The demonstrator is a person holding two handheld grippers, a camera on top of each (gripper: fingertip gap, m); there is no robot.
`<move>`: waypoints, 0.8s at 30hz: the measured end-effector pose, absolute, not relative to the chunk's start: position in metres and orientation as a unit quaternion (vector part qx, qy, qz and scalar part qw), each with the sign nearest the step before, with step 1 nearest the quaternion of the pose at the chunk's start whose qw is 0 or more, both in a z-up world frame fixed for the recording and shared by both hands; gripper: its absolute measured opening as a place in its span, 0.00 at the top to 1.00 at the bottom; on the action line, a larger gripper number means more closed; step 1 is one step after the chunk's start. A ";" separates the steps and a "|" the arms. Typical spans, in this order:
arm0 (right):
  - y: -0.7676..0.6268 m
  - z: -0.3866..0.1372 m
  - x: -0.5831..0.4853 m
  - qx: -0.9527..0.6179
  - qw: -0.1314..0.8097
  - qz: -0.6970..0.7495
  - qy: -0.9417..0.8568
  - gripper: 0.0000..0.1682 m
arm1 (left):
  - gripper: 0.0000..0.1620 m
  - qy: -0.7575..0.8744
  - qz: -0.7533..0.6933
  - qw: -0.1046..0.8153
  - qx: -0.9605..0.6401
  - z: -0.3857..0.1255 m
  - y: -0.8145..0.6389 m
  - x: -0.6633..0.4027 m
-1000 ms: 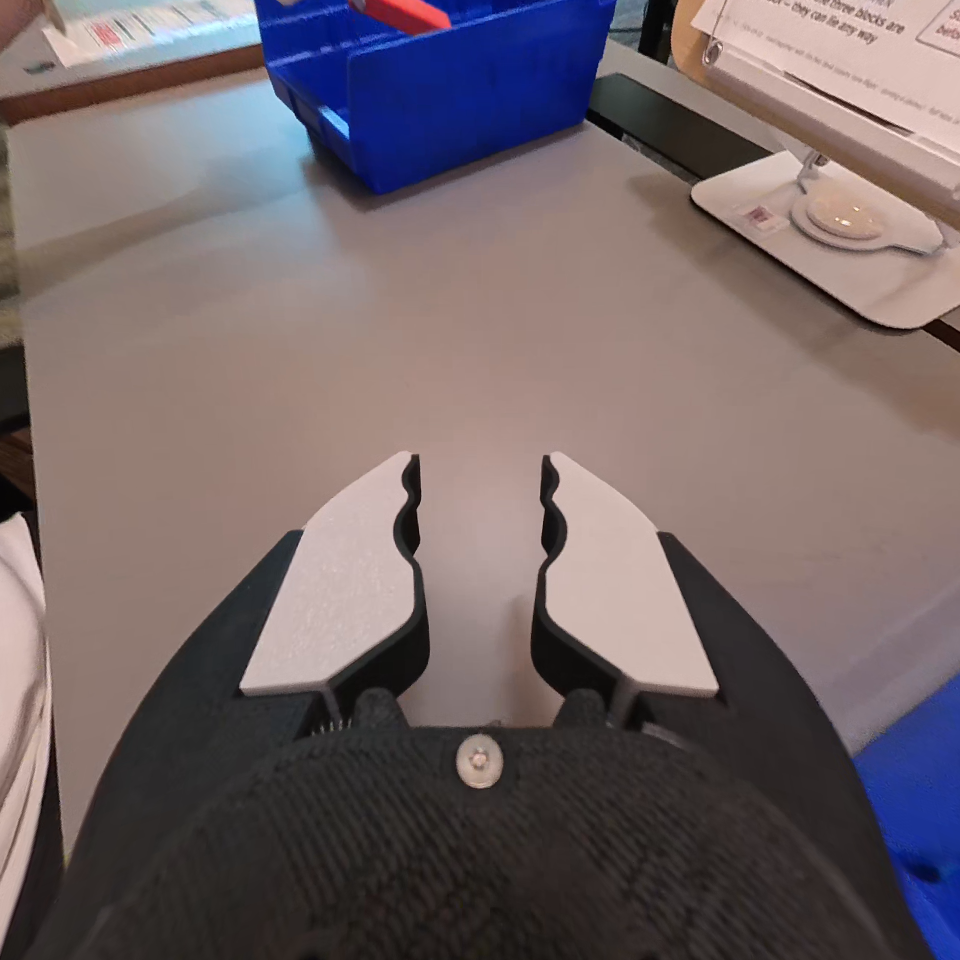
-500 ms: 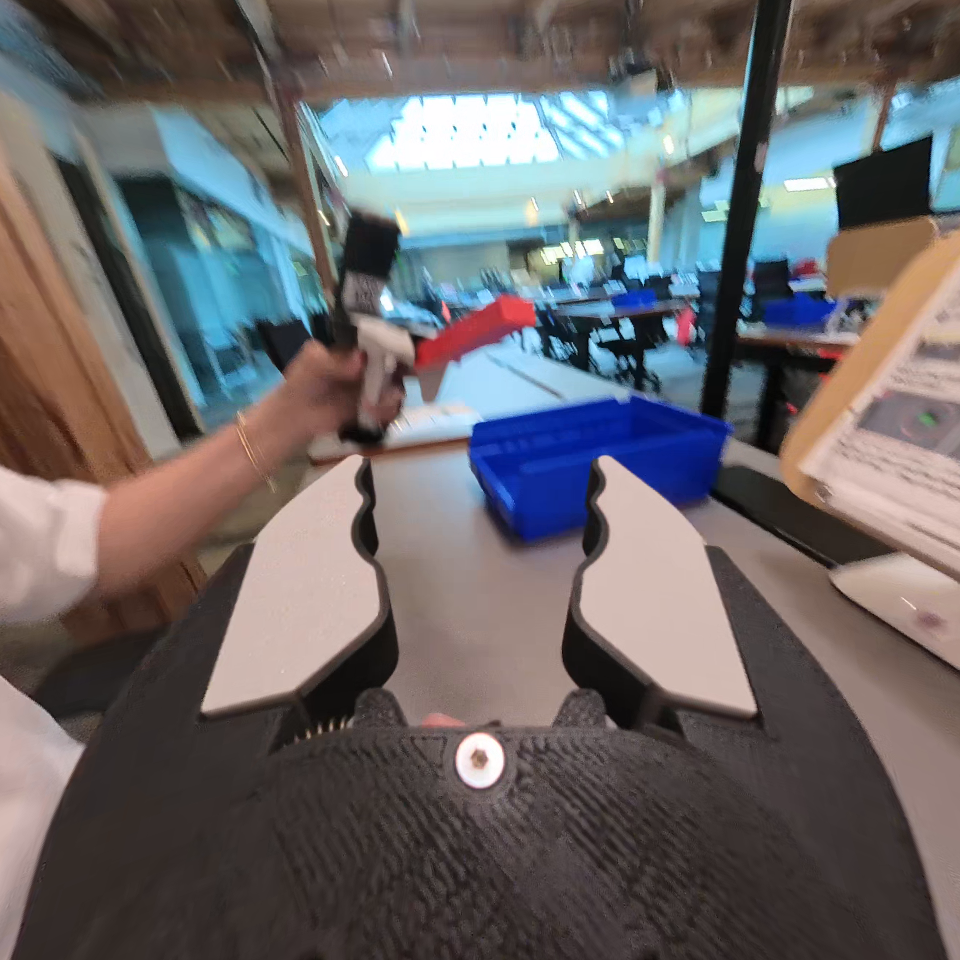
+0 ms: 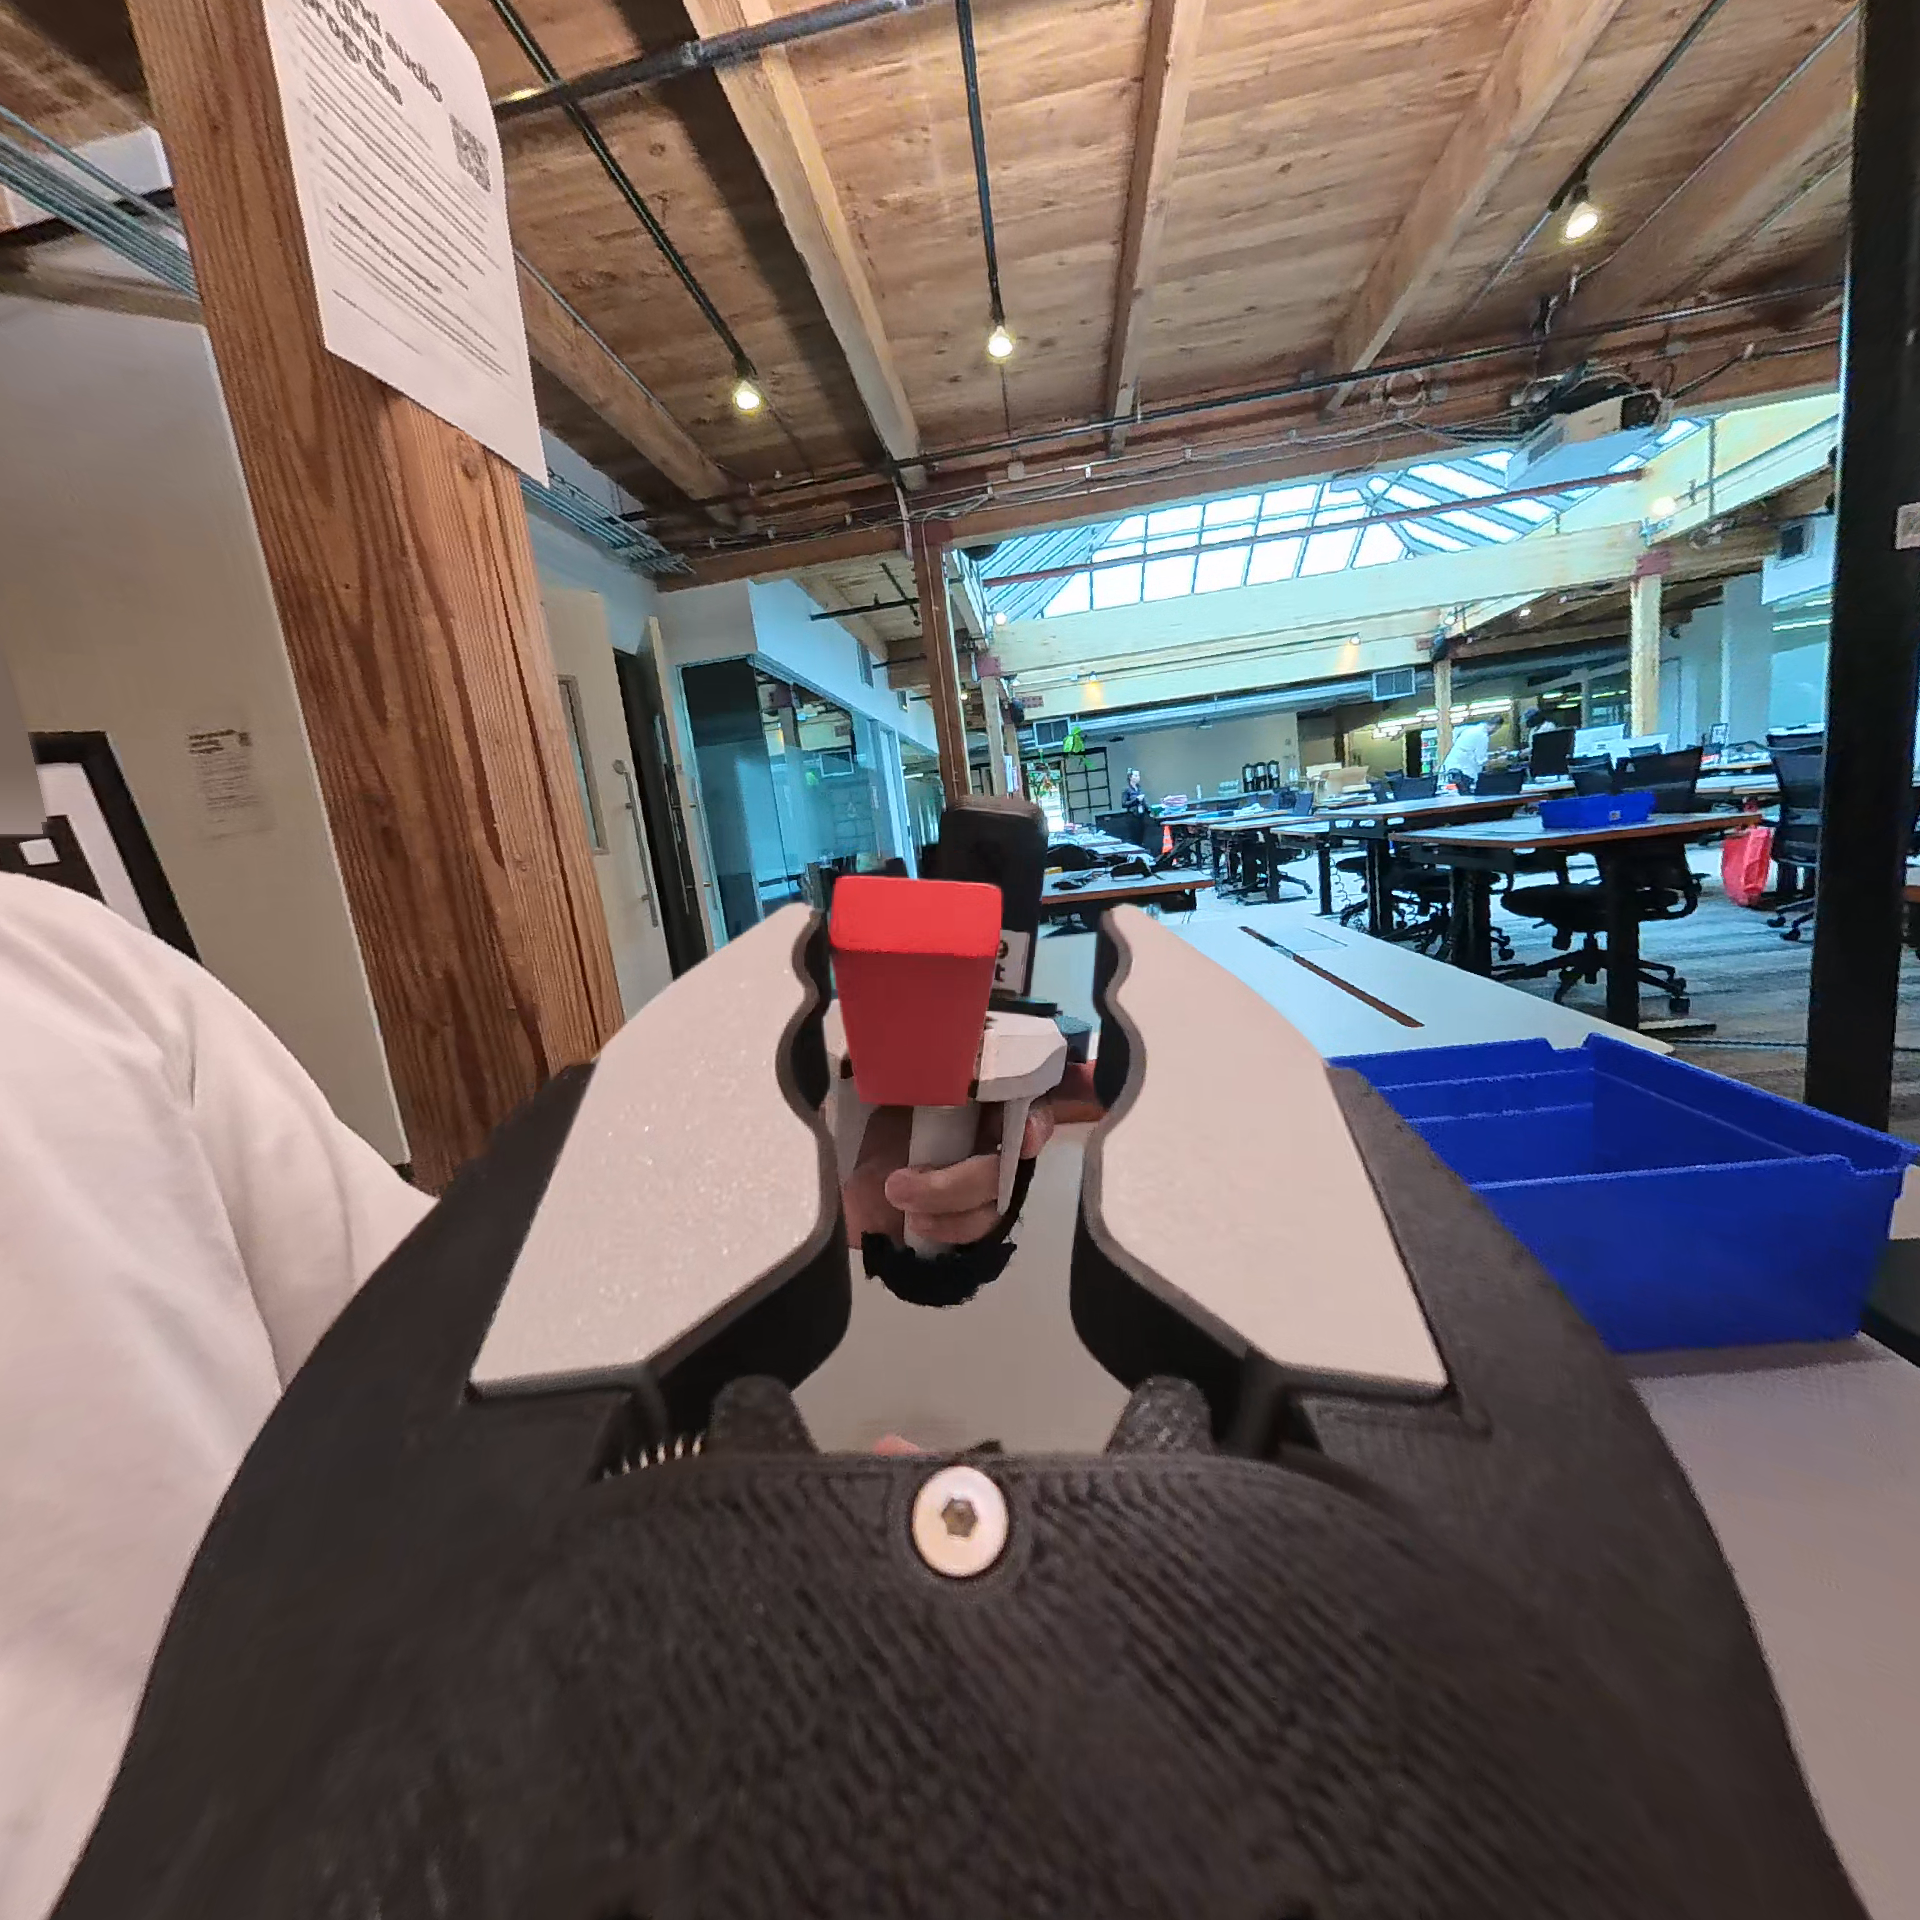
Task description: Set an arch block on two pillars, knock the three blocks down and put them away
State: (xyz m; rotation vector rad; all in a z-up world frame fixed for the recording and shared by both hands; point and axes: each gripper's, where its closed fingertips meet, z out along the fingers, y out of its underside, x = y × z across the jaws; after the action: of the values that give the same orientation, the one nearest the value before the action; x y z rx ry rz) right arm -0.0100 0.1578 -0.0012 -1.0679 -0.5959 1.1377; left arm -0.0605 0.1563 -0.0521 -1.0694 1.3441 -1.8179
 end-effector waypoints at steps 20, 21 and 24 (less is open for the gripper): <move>0.151 -0.023 -0.018 -0.526 0.644 0.431 -0.351 0.79 | 0.80 0.525 -0.680 0.293 -0.419 -0.070 0.153 -0.056; 0.150 -0.023 -0.019 -0.525 0.642 0.430 -0.355 0.79 | 0.80 0.525 -0.681 0.296 -0.417 -0.070 0.152 -0.056; 0.150 -0.026 -0.019 -0.539 0.633 0.414 -0.370 0.79 | 0.80 0.523 -0.679 0.308 -0.413 -0.069 0.153 -0.057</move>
State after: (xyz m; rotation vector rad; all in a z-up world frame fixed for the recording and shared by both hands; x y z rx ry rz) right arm -0.0194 0.1499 -0.0259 -1.2327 -0.8452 0.9479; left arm -0.0565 0.1530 -0.0693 -1.0913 1.3833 -1.7941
